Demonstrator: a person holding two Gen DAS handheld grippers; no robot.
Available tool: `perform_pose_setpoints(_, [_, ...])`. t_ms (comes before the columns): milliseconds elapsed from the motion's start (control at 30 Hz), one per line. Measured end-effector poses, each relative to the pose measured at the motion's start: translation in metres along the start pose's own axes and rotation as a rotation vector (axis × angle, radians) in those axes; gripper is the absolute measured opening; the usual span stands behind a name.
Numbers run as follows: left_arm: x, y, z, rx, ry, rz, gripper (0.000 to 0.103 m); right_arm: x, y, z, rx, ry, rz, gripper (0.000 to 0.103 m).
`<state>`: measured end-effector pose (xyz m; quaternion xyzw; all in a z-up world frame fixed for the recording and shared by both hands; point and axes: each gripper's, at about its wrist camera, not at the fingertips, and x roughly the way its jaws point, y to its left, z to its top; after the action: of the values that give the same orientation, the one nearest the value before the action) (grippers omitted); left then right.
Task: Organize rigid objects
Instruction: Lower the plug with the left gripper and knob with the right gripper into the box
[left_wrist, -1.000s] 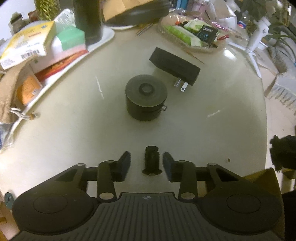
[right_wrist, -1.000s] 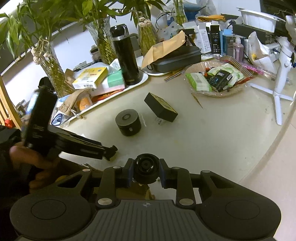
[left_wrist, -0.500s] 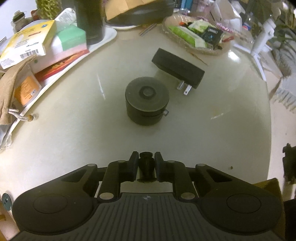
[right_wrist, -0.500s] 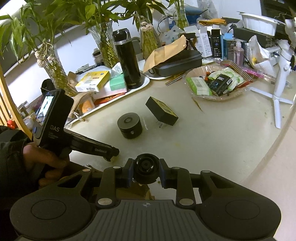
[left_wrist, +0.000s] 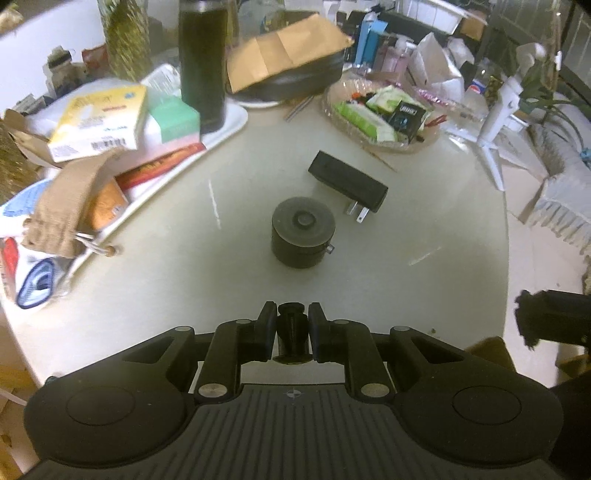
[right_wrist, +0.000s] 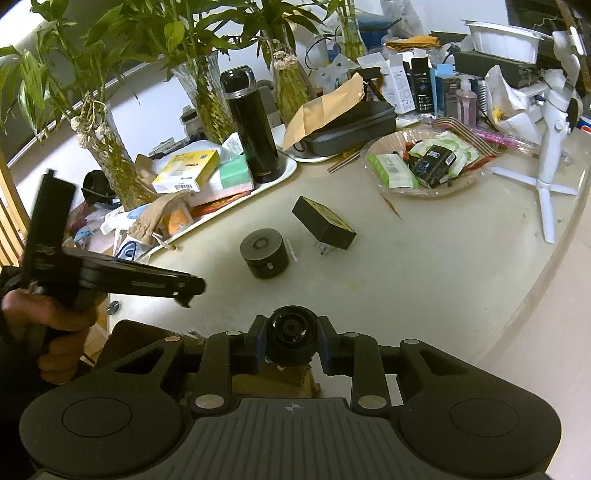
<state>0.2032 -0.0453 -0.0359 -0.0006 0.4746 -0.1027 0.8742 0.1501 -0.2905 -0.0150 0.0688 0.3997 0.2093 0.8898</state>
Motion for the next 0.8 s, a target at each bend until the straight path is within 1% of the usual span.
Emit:
perform_pose_setpoints(267, [-0.034,0.005,-0.011,0.010,-0.036,-0.019,0.019,-0.005,0.011,-0.003,-0.010,0.013,0.000,0.031])
perform_pose_setpoints(400, [-0.048,0.005,-0.019,0.018,-0.043,-0.041,0.019,-0.006,0.018,-0.006,-0.017,0.022,0.005,0.031])
perform_pose_setpoints(800, [-0.073,-0.002,-0.051,0.049,-0.036,-0.142,0.019,-0.012,0.035,-0.008,-0.039,0.041,0.001,0.031])
